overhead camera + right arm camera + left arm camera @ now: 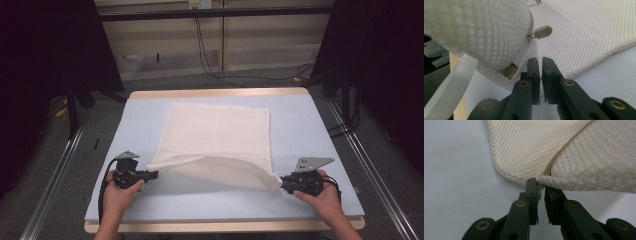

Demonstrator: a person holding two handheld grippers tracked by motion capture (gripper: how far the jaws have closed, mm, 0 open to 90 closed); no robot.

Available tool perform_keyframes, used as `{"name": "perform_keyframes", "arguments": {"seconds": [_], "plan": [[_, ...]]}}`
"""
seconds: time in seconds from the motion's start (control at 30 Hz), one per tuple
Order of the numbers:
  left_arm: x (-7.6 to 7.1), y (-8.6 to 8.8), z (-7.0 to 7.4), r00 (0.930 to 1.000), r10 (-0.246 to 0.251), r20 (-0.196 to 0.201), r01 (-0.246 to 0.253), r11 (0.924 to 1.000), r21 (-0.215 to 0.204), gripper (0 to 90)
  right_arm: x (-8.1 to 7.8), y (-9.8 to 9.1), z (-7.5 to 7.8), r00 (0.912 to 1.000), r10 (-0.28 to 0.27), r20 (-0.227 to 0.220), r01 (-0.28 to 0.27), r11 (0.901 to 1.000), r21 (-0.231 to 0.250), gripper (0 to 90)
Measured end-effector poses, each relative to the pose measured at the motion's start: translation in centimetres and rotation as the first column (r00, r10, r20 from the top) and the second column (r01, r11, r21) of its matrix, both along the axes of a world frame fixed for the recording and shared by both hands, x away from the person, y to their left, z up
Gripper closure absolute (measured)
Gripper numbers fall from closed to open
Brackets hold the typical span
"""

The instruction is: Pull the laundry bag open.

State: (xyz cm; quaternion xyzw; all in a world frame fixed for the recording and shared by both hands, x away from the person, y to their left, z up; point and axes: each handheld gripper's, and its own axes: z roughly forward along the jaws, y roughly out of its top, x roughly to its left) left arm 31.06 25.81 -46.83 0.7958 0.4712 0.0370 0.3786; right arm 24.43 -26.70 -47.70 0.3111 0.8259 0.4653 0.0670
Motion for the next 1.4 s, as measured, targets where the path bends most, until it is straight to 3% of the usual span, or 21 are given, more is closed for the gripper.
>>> {"name": "perform_keyframes", "arguments": {"seconds": [0.37, 0.4, 0.7, 0.9, 1.0, 1.03, 1.17, 1.3, 1.4], "plan": [[0.1, 1.1, 0.5, 0.9999, 0.007, 0.01, -0.007, 1.0, -0.007, 80.4, -0.1, 0.2, 0.0, 0.9999, 0.008, -0.006, -0.008, 0.9998, -0.018, 83.2], [0.0, 1.1, 0.4, 0.9998, 0.017, 0.003, -0.017, 0.9995, -0.025, 80.8, -0.1, 0.1, 0.0, 1.0, 0.005, -0.007, -0.005, 0.9997, -0.023, 83.0], [0.2, 1.2, 0.4, 1.0, 0.008, -0.005, -0.008, 0.9999, -0.01, 82.2, 0.0, 0.4, -0.1, 1.0, 0.001, -0.008, -0.001, 0.9984, -0.057, 81.3], [0.3, 1.0, 0.4, 1.0, 0.003, 0.002, -0.003, 1.0, 0.009, 82.8, 0.1, 0.6, -0.2, 0.9992, -0.04, 0.007, 0.04, 0.9942, -0.099, 76.2], [0.2, 0.9, 0.4, 0.9999, 0.011, -0.006, -0.011, 0.9999, -0.005, 83.1, 0.2, 0.5, -0.2, 0.998, -0.063, 0.01, 0.063, 0.9924, -0.105, 71.7], [0.3, 0.9, 0.4, 1.0, 0.003, -0.002, -0.003, 1.0, 0.007, 83.2, 0.2, 0.5, -0.2, 0.9955, -0.094, 0.017, 0.095, 0.9884, -0.119, 66.9], [0.3, 0.8, 0.4, 1.0, 0.005, 0.0, -0.005, 0.9999, 0.01, 83.4, 0.6, 0.9, -0.3, 0.9907, -0.135, 0.021, 0.136, 0.98, -0.145, 59.1], [0.4, 0.6, 0.4, 1.0, -0.003, 0.002, 0.003, 0.9997, 0.024, 83.6, 1.0, 1.8, -0.4, 0.9903, -0.134, 0.038, 0.138, 0.9718, -0.191, 59.6], [0.4, 0.5, 0.3, 1.0, 0.003, 0.004, -0.003, 0.9998, 0.02, 83.6, 1.4, 2.5, -0.5, 0.9915, -0.128, 0.023, 0.13, 0.9669, -0.22, 67.5]]}}
